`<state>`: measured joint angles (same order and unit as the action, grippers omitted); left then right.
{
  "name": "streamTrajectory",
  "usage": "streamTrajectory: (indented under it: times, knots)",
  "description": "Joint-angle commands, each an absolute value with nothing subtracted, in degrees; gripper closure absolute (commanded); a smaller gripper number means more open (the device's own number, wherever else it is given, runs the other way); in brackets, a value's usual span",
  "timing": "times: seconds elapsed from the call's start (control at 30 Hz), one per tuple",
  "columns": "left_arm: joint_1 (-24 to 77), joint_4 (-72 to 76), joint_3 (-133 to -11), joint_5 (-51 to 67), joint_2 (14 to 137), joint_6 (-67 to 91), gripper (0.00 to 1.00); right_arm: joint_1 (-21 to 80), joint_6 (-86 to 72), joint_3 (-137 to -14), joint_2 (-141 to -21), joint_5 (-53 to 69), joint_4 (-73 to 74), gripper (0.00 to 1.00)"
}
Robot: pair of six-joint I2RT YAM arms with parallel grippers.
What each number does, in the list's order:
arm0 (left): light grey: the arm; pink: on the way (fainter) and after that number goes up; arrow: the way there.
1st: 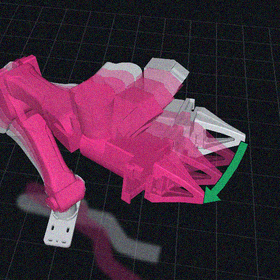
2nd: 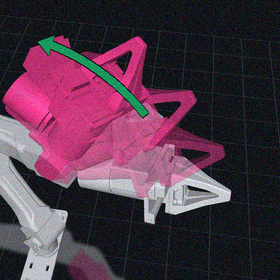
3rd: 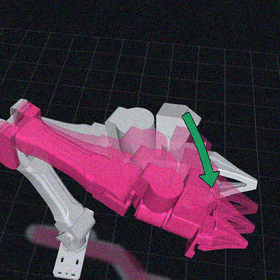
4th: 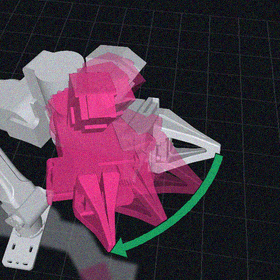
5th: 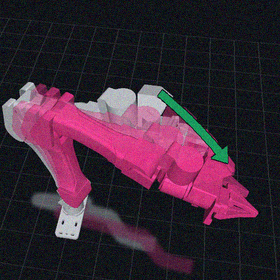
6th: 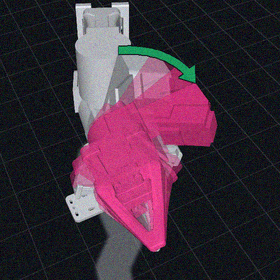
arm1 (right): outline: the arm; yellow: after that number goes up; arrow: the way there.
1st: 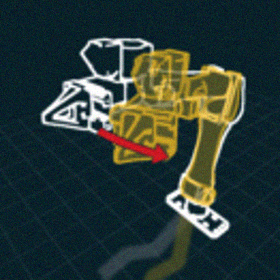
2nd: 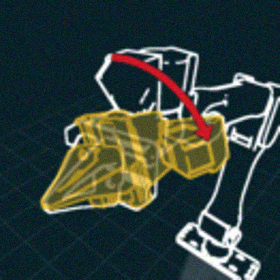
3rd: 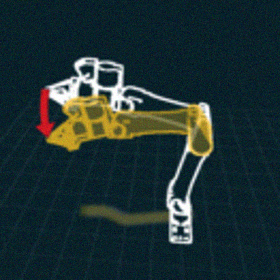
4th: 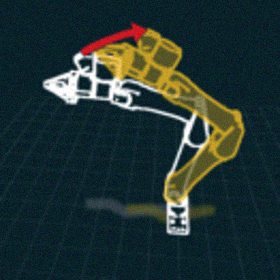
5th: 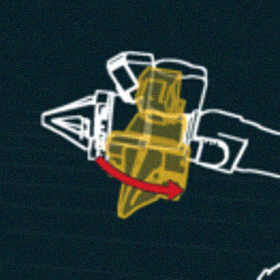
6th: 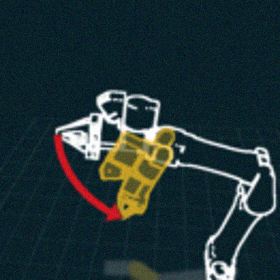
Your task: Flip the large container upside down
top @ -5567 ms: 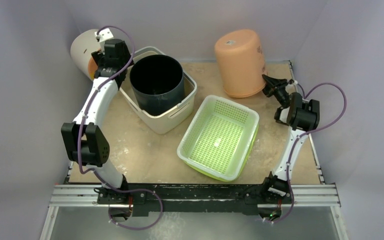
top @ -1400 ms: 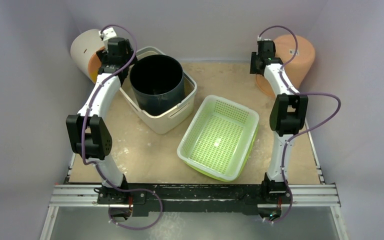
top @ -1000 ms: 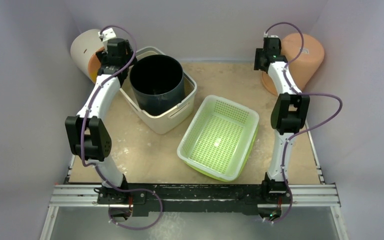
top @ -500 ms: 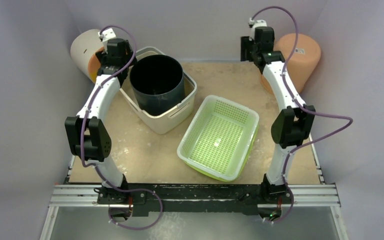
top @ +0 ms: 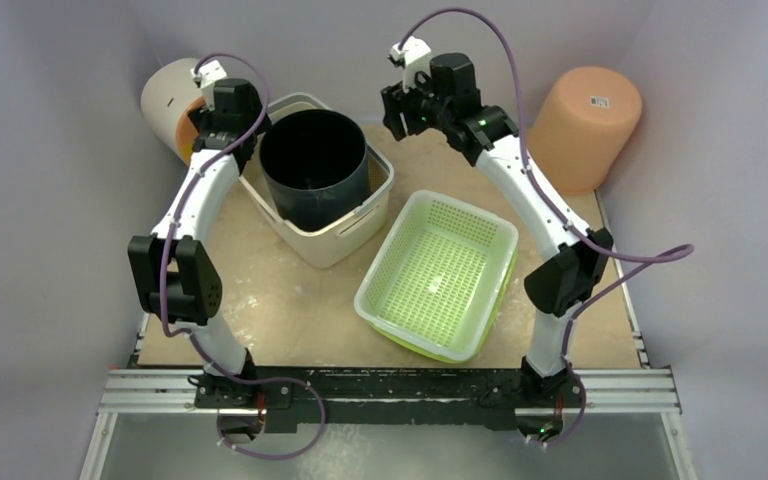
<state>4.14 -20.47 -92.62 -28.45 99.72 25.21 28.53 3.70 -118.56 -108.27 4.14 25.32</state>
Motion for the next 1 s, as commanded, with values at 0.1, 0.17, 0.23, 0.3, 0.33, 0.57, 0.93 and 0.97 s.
streamTrajectory:
  times: [0.1,0.17,0.23,0.3,0.33,0.57,0.93,0.97]
  knots:
    - [0.41,-24.55,-92.92,-29.63,98.34,31.22,0.12,34.67,8.08,-124.51,-106.61,10.56,27.34,0.36]
    - [-1.6,-25.33,-92.03,-28.66,98.21,33.52,0.12,36.19,8.57,-125.0,-107.01,12.2,27.96,0.35]
    - [-4.3,-25.28,-90.11,-25.98,97.8,36.41,0.12,37.51,8.67,-125.05,-107.81,14.56,28.22,0.35]
    - [-6.45,-24.61,-87.73,-23.63,97.08,38.56,0.12,39.08,9.02,-125.59,-109.06,16.39,28.29,0.36]
    - [-6.87,-24.55,-86.84,-23.6,96.82,38.77,0.12,39.93,9.08,-126.19,-109.75,16.74,28.37,0.36]
    - [-6.98,-26.35,-84.98,-23.51,96.09,37.18,0.12,43.68,9.53,-128.21,-112.23,18.22,28.52,0.35]
    - [-7.03,-25.97,-82.87,-21.19,93.91,36.81,0.12,46.72,10.27,-126.92,-113.91,22.17,29.45,0.36]
    - [-7.03,-26.2,-83.19,-21.26,93.87,36.52,0.12,47.02,10.36,-126.65,-113.98,22.37,29.57,0.36]
